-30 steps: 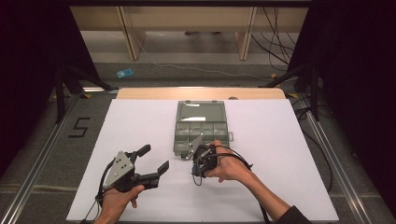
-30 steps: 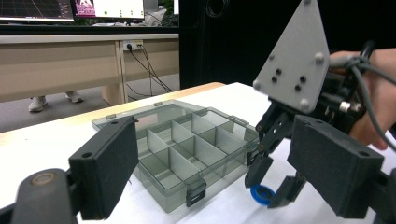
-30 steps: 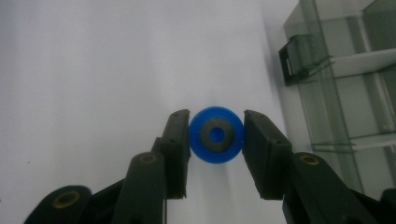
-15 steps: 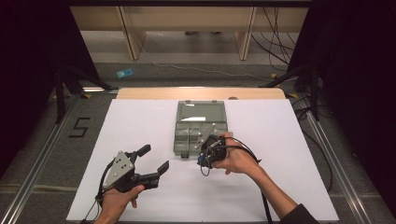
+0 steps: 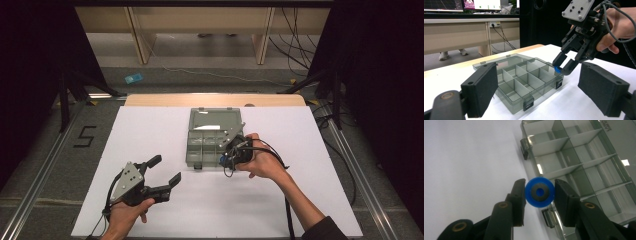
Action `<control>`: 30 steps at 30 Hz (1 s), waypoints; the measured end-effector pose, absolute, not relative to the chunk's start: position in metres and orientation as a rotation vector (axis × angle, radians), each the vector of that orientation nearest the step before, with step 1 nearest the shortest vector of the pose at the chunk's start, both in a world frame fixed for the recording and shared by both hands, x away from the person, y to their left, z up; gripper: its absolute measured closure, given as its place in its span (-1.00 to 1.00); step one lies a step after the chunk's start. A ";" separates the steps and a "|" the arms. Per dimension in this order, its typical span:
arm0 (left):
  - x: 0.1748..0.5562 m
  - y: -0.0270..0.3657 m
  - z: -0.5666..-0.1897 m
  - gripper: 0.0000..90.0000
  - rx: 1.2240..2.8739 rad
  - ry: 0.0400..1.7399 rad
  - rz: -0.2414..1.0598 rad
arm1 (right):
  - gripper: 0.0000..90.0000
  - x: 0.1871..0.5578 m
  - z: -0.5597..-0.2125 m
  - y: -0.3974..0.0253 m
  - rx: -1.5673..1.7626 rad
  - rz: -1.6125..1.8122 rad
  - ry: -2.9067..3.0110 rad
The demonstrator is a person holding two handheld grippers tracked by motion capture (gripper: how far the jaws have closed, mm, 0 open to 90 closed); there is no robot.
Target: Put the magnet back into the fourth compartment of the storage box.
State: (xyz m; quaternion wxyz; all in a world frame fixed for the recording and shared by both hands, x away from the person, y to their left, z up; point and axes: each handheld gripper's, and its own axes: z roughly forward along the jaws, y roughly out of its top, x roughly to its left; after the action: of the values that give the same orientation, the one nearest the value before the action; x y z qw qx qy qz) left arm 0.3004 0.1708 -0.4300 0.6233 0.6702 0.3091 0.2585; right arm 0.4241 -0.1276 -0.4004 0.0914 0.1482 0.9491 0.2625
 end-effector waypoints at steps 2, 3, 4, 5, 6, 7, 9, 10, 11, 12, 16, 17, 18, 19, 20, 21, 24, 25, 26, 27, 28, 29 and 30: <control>0.300 0.171 -0.430 -0.65 1.540 0.711 0.594 | 0.39 0.426 -0.400 -0.130 0.446 0.782 2.811; 0.300 0.171 -0.430 -0.65 1.540 0.710 0.594 | 0.39 0.427 -0.400 -0.131 0.454 0.782 2.807; 0.300 0.171 -0.430 -0.65 1.540 0.710 0.593 | 0.39 0.428 -0.400 -0.132 0.458 0.785 2.798; 0.300 0.171 -0.430 -0.65 1.540 0.709 0.594 | 0.39 0.429 -0.399 -0.133 0.464 0.785 2.799; 0.300 0.171 -0.430 -0.65 1.539 0.709 0.594 | 0.39 0.430 -0.399 -0.135 0.473 0.781 2.796; 0.300 0.171 -0.430 -0.65 1.540 0.709 0.594 | 0.39 0.432 -0.400 -0.136 0.473 0.790 2.786; 0.300 0.171 -0.430 -0.65 1.540 0.710 0.594 | 0.39 0.434 -0.400 -0.139 0.488 0.789 2.777; 0.300 0.171 -0.430 -0.65 1.540 0.710 0.594 | 0.39 0.435 -0.400 -0.140 0.492 0.791 2.768; 0.300 0.171 -0.430 -0.65 1.540 0.710 0.594 | 0.39 0.436 -0.400 -0.141 0.507 0.792 2.761; 0.300 0.171 -0.430 -0.65 1.540 0.709 0.594 | 0.39 0.437 -0.399 -0.142 0.513 0.785 2.761; 0.301 0.170 -0.430 -0.65 1.541 0.709 0.594 | 0.39 0.442 -0.399 -0.147 0.537 0.791 2.730; 0.301 0.170 -0.430 -0.65 1.541 0.710 0.593 | 0.39 0.444 -0.399 -0.148 0.545 0.791 2.724; 0.301 0.170 -0.430 -0.65 1.541 0.710 0.594 | 0.39 0.445 -0.399 -0.150 0.554 0.792 2.720; 0.301 0.171 -0.430 -0.65 1.540 0.710 0.593 | 0.39 0.446 -0.400 -0.150 0.557 0.791 2.715; 0.301 0.171 -0.430 -0.65 1.541 0.709 0.594 | 0.39 0.448 -0.400 -0.152 0.569 0.786 2.709; 0.301 0.171 -0.430 -0.65 1.540 0.709 0.594 | 0.39 0.449 -0.400 -0.152 0.579 0.782 2.709; 0.300 0.171 -0.430 -0.65 1.540 0.710 0.594 | 0.39 0.453 -0.401 -0.155 0.591 0.789 2.693; 0.300 0.170 -0.430 -0.65 1.541 0.709 0.594 | 0.39 0.455 -0.401 -0.156 0.591 0.786 2.685; 0.300 0.170 -0.430 -0.65 1.540 0.710 0.593 | 0.39 0.456 -0.400 -0.157 0.600 0.783 2.686; 0.300 0.170 -0.430 -0.65 1.541 0.710 0.594 | 0.39 0.457 -0.400 -0.158 0.611 0.786 2.681; 0.300 0.170 -0.430 -0.65 1.541 0.710 0.594 | 0.39 0.458 -0.401 -0.159 0.610 0.781 2.674; 0.300 0.170 -0.430 -0.65 1.541 0.710 0.593 | 0.39 0.459 -0.401 -0.159 0.620 0.781 2.672; 0.300 0.170 -0.430 -0.65 1.540 0.710 0.593 | 0.39 0.462 -0.402 -0.160 0.610 0.783 2.666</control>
State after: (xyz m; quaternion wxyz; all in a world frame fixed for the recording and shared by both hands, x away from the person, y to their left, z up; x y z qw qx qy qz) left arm 0.3004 0.1702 -0.4304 0.6228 0.6707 0.3091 0.2583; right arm 0.4615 -0.1599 -0.4016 0.1479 0.2120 0.9268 0.2723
